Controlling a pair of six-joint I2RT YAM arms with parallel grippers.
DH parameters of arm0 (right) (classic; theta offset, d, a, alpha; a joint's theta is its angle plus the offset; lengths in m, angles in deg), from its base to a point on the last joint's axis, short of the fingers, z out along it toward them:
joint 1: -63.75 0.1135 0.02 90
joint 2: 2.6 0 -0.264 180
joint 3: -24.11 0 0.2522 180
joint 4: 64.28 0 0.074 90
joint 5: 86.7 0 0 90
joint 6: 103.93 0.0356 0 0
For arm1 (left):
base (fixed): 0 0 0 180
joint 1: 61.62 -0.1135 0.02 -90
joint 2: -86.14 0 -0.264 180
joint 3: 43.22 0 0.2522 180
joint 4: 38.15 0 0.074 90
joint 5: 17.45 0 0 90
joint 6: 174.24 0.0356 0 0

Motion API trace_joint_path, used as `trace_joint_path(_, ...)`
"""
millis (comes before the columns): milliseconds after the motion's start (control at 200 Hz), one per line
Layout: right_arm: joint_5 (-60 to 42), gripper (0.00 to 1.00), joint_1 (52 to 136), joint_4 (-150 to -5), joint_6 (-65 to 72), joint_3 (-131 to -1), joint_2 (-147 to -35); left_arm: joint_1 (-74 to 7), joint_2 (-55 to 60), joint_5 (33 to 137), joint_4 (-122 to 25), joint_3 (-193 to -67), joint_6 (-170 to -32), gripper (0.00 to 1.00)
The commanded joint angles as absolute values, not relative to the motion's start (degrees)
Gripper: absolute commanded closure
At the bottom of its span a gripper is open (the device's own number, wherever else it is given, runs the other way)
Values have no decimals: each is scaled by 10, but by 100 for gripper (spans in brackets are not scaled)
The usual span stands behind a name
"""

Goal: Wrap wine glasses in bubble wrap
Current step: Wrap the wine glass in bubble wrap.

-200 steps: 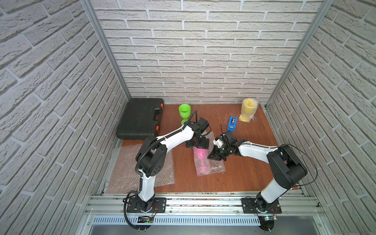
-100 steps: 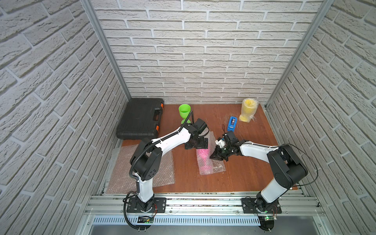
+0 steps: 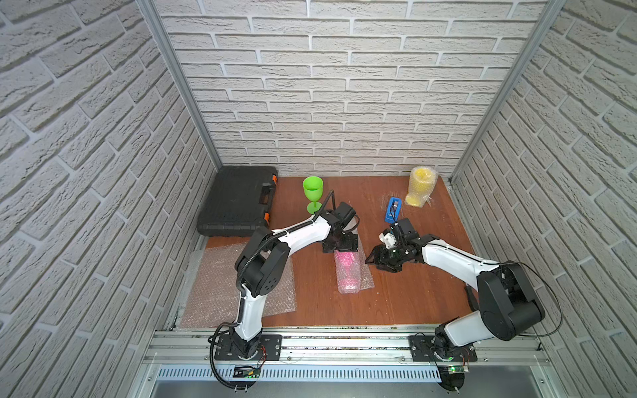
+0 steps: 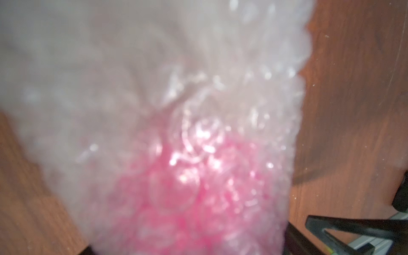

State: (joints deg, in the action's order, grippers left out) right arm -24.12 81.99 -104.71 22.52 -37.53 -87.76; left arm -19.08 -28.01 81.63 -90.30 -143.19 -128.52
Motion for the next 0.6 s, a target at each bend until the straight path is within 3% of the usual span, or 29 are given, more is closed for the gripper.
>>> trace_joint_path(0,-277,16,814,-1041,169,-367,-874,-193,-303,805,-929,-1444,-1270,10)
trace_joint_path(110,-343,9,814,-979,161,-352,-905,-193,-310,807,-930,-1447,-1268,10)
trace_joint_path(395,-429,4,820,-881,158,-337,-963,-193,-315,806,-938,-1451,-1269,10)
trace_joint_path(595,-430,4,858,-933,126,-365,-950,-193,-319,804,-948,-1460,-1270,9)
